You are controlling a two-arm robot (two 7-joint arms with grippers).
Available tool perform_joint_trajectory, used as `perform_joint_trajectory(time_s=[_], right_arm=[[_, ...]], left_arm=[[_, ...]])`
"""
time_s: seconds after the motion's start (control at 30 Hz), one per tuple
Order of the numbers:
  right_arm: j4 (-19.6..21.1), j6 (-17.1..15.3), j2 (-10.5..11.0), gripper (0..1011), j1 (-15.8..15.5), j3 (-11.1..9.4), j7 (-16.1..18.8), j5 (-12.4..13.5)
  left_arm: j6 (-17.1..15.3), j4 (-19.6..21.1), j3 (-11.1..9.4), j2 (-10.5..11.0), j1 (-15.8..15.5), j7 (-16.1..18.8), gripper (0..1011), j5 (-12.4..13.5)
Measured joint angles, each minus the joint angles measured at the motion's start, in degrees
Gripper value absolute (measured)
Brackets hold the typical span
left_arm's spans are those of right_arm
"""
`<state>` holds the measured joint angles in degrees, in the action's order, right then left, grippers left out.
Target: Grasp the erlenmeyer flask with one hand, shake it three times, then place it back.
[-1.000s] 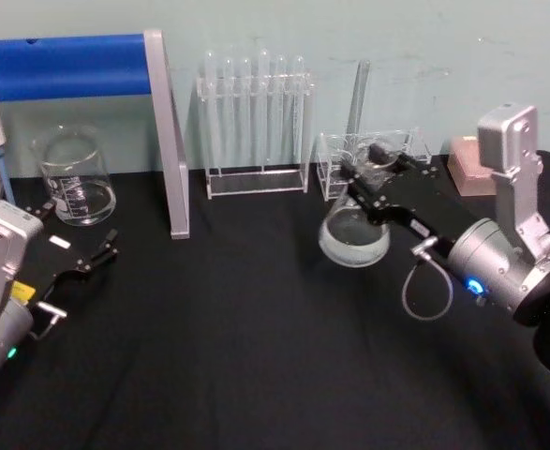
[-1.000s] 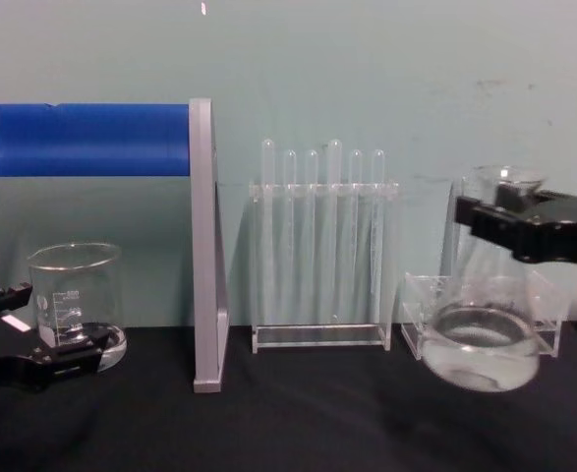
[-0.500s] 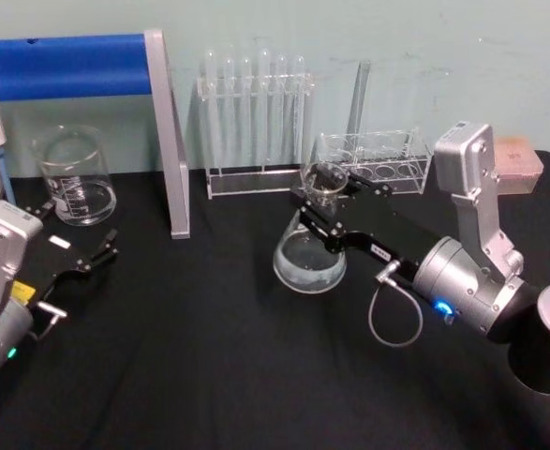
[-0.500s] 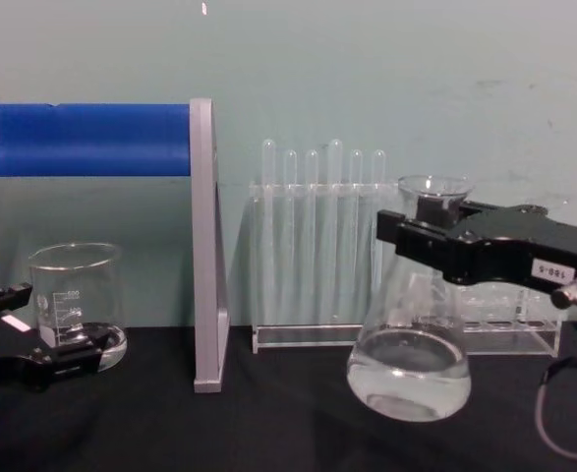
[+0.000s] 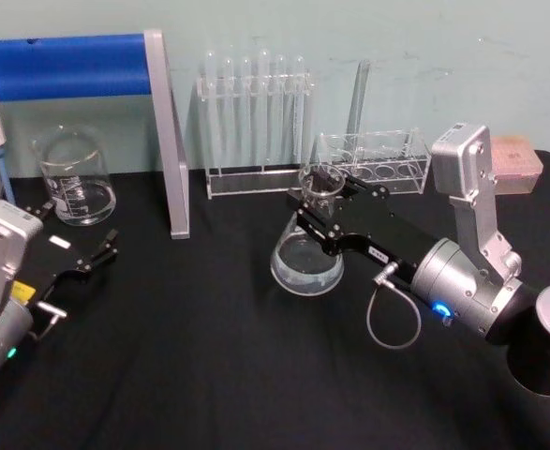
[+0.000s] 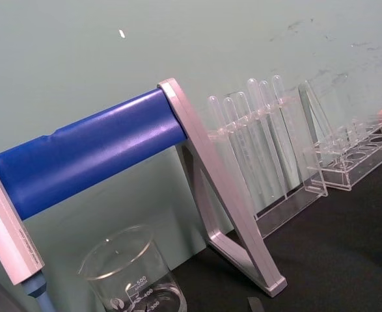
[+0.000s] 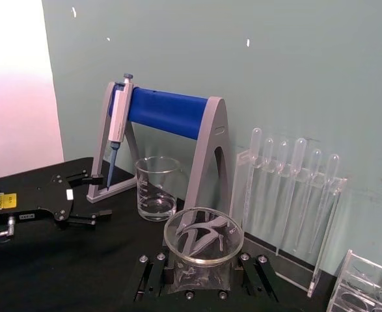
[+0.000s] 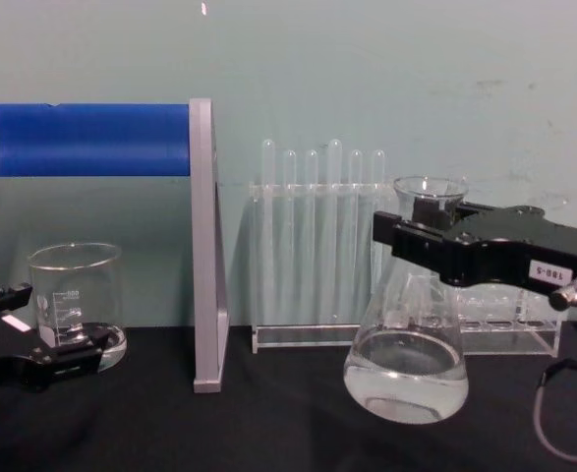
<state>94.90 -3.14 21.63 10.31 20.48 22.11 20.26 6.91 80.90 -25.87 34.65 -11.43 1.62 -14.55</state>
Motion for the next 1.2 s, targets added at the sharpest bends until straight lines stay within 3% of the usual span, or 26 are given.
perform_joint_trajectory(time_s=[0.4,1.2], right_arm=[[-0.52,0.51,0.14,450,0.08,0.22,-0.27,0.19],[-6.26,5.14,-0.94,450,-1.0,1.83,1.49,-1.41]], left_arm=[[0.0,0.0,0.0,0.0,0.0,0.0,1001,0.0],[0.0,0.0,0.0,0.0,0.0,0.0,1001,0.0]])
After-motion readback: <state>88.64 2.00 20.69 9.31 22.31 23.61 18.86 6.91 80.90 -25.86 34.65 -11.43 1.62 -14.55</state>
